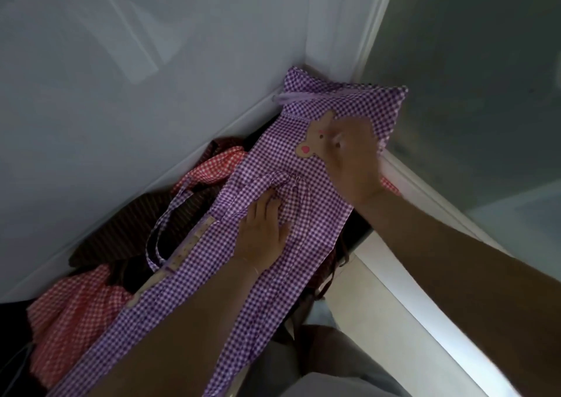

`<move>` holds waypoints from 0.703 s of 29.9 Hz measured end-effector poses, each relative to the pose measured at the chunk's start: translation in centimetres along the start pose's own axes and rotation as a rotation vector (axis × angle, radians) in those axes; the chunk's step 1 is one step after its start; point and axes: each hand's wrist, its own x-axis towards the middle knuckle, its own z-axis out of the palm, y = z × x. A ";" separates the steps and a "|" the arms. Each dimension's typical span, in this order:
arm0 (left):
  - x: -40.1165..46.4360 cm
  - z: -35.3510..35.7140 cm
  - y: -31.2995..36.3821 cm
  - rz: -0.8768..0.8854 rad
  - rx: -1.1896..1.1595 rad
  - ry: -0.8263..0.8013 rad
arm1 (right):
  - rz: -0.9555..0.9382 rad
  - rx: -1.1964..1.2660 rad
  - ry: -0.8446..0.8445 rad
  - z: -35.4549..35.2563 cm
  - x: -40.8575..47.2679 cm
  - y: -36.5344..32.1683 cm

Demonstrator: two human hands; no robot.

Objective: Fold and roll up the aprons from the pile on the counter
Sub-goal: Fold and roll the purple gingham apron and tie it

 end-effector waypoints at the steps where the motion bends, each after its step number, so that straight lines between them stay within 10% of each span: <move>1: -0.1 0.1 -0.2 0.015 -0.036 0.054 | -0.206 -0.009 -0.270 0.8 -2.6 -0.2; 7: -3.8 0.1 -1.5 0.080 0.095 0.277 | -0.924 -0.152 -0.906 2.2 -12.3 1.1; 21: -11.3 2.6 1.6 -0.216 0.086 -0.328 | -0.860 -0.492 -1.122 4.3 -11.1 -1.4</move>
